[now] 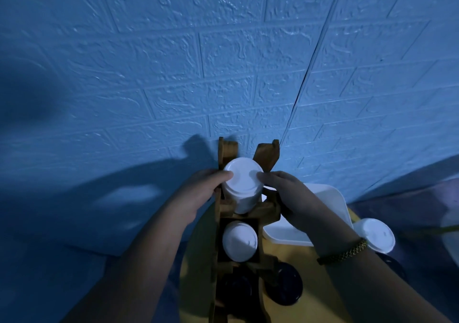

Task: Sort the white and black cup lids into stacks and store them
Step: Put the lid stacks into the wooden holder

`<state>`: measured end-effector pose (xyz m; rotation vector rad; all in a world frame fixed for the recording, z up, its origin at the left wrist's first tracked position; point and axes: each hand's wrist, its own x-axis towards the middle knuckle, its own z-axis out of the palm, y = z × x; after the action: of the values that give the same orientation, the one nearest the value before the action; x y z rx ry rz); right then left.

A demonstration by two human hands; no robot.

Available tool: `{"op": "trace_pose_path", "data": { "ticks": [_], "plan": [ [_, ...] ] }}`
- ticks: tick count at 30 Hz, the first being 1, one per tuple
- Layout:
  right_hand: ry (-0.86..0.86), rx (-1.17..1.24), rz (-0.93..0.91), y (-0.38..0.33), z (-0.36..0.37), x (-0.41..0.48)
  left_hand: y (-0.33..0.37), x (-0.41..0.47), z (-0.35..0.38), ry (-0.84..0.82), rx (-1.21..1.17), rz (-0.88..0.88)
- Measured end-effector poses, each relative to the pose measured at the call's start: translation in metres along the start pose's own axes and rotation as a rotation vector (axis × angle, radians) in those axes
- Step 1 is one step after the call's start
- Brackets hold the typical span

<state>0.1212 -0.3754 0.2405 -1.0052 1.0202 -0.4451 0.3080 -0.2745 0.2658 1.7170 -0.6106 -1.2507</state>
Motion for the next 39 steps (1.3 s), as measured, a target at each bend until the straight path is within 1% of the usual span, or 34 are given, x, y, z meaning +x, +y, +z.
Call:
{"op": "trace_pose_path", "data": {
  "ticks": [3,7,12,16,21,25,30,34,37,39],
  "plan": [
    [-0.044,0.031,0.062,0.002,-0.008,0.012,-0.002,0.005,0.000,-0.048,-0.069,-0.021],
    [-0.053,0.034,0.066,0.011,-0.011,0.020,-0.012,0.014,-0.001,-0.109,-0.163,-0.077],
    [-0.069,0.009,0.027,0.027,-0.011,0.030,-0.027,0.025,0.004,-0.025,-0.216,-0.099],
    [-0.074,0.021,0.054,0.034,-0.014,0.036,-0.032,0.030,0.006,0.021,-0.160,-0.055],
    [-0.133,-0.027,0.067,0.032,-0.015,0.041,-0.034,0.033,0.002,-0.028,-0.152,-0.071],
    [-0.121,-0.094,0.064,0.032,-0.015,0.041,-0.034,0.036,0.002,-0.016,-0.116,-0.084],
    [-0.103,-0.067,0.070,0.030,-0.014,0.035,-0.029,0.031,0.003,-0.023,-0.112,-0.119],
    [-0.087,-0.060,0.042,0.026,-0.014,0.025,-0.029,0.025,0.003,-0.021,-0.165,-0.138],
    [-0.082,-0.060,0.025,0.025,-0.018,0.012,-0.029,0.019,0.002,0.015,-0.177,-0.100],
    [-0.063,-0.071,0.028,0.025,-0.023,0.004,-0.027,0.011,0.000,0.057,-0.138,-0.044]
  ]
}}
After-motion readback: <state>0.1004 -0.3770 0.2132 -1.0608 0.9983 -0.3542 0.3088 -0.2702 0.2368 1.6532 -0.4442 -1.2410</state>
